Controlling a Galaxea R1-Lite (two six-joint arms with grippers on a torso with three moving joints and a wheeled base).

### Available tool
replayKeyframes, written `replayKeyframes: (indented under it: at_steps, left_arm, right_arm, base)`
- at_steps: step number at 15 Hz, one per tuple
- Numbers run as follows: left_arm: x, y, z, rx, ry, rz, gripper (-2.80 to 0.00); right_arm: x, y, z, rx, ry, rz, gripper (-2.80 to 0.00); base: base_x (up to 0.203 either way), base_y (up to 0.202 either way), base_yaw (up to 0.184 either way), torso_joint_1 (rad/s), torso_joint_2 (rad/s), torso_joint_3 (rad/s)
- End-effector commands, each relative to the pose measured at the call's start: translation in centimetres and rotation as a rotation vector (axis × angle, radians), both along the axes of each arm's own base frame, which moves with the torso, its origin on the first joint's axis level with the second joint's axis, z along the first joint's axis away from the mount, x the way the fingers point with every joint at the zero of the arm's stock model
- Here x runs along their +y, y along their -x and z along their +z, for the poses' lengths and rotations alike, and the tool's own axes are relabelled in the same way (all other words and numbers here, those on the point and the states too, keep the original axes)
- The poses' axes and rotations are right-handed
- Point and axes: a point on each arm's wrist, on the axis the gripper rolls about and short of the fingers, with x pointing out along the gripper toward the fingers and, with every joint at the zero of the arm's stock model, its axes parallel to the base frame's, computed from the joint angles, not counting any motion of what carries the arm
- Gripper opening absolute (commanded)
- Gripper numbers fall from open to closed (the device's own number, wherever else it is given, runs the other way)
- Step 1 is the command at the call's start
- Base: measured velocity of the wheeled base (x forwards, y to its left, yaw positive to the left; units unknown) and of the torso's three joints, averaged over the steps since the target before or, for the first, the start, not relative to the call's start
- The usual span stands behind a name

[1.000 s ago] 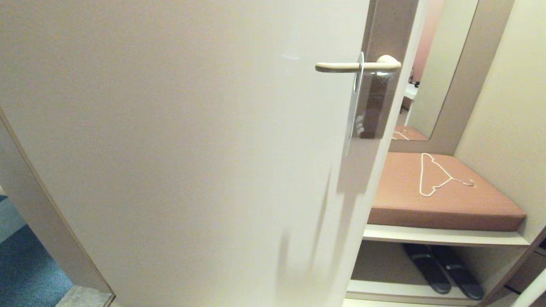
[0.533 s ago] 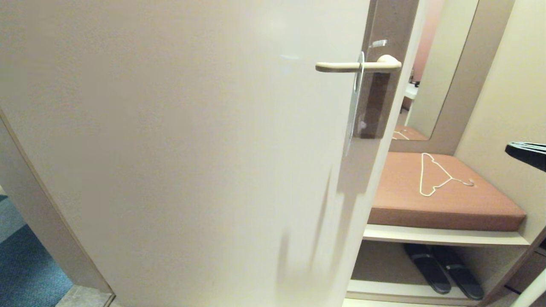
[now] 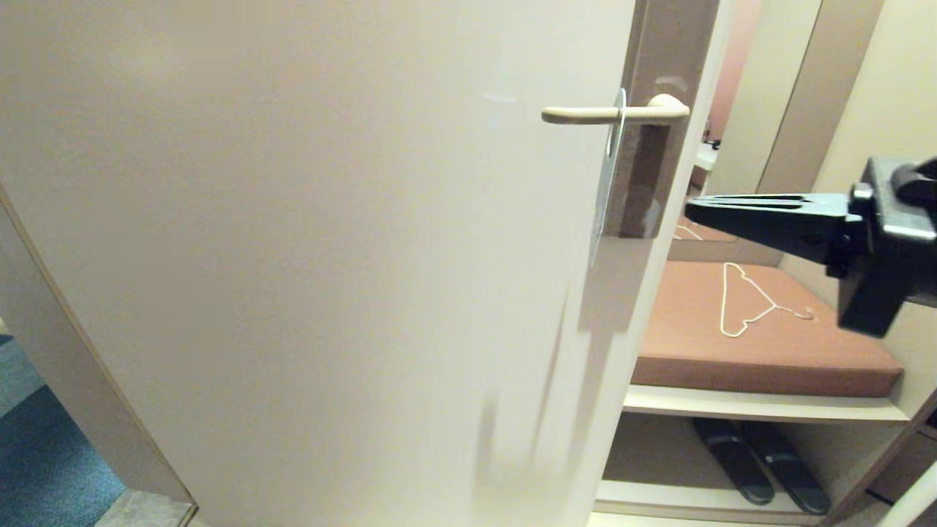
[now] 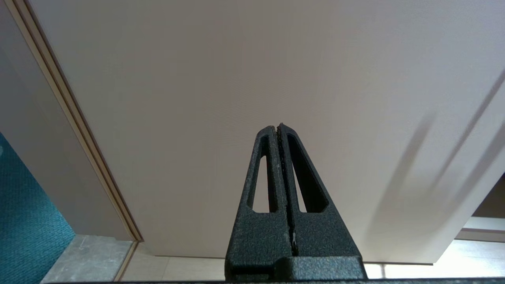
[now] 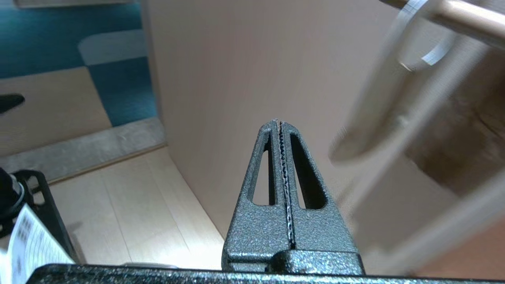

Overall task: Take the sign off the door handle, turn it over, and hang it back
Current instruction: Hang the sign back with the other side facing out

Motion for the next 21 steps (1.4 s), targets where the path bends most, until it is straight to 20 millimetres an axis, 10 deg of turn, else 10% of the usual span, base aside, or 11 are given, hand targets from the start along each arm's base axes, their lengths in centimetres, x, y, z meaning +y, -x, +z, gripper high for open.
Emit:
replayKeyframes:
  at_steps: [1,9,21]
  left_arm:
    - [0.0,0.0,0.0,0.002,0.0,0.001,-2.8]
    - [0.0,0.0,0.0,0.001,0.0,0.001,-2.8]
    - [0.0,0.0,0.0,0.001,0.0,0.001,-2.8]
  right_arm:
    - [2.6,-2.9,-1.3,0.045,0.024,0.022,-2.8]
    - [5.5,-7.7,-2.9,0.009,-0.003,-0.161,-2.8]
    - [4.0,-7.7,-2.5,-0.017,0.002,-0.36,-2.8]
  base:
    - [0.0,0.0,0.0,0.0,0.0,0.0]
    - [0.0,0.0,0.0,0.0,0.0,0.0]
    - [0.0,0.0,0.0,0.0,0.0,0.0]
